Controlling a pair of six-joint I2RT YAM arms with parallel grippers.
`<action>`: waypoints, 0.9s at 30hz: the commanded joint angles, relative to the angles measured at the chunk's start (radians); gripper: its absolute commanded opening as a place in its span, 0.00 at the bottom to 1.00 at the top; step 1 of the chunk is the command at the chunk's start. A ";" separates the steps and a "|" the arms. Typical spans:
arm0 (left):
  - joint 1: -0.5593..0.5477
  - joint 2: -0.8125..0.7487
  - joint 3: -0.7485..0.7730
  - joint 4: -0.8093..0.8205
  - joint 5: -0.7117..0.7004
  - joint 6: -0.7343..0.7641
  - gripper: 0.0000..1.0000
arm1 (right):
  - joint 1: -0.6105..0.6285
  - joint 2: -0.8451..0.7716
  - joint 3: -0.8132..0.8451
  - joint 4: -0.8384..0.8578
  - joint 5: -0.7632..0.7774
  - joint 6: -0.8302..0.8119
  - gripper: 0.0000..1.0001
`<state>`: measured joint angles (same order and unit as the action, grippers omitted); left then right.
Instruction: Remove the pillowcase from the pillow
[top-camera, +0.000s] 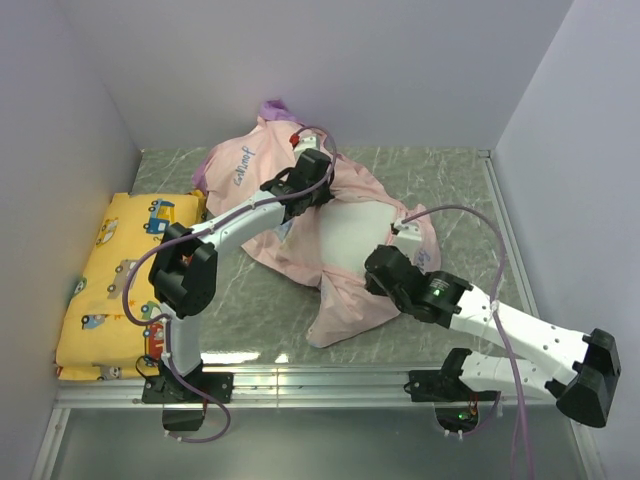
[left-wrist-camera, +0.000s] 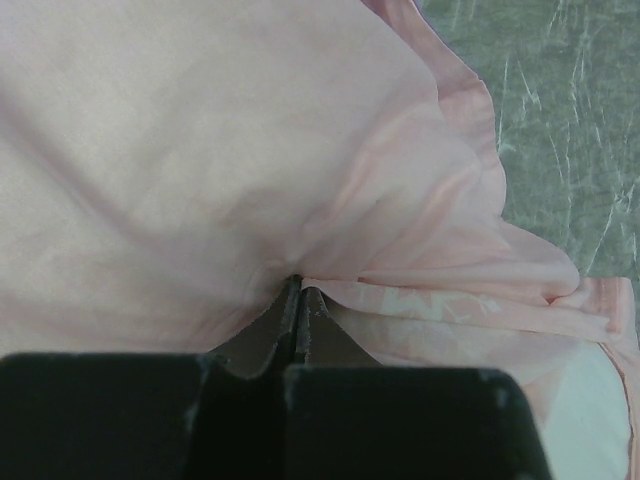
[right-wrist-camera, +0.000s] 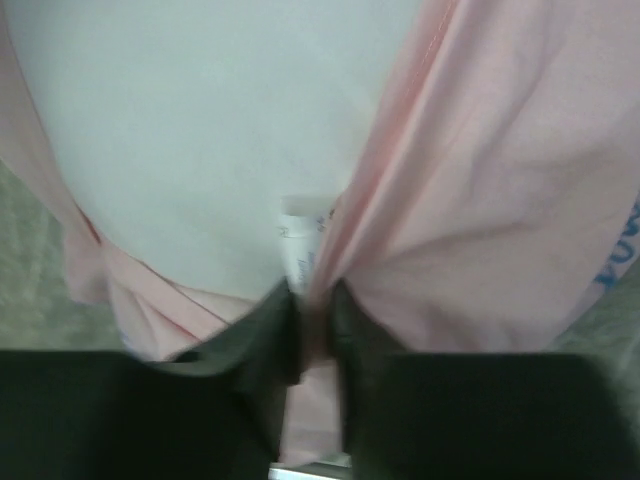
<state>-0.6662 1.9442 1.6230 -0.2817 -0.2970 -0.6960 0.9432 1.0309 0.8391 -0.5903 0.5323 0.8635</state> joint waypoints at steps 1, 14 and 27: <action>-0.015 0.030 -0.008 -0.073 0.029 -0.010 0.00 | -0.006 -0.074 -0.058 0.043 -0.051 0.014 0.11; 0.106 0.033 0.110 -0.125 0.160 0.065 0.00 | -0.004 -0.307 -0.504 0.289 -0.264 0.166 0.00; -0.013 -0.277 -0.196 -0.060 0.105 0.110 0.80 | -0.006 -0.229 -0.434 0.432 -0.226 0.091 0.00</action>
<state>-0.6579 1.7336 1.4567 -0.2962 -0.1692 -0.6125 0.9348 0.8215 0.3492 -0.1490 0.2935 0.9813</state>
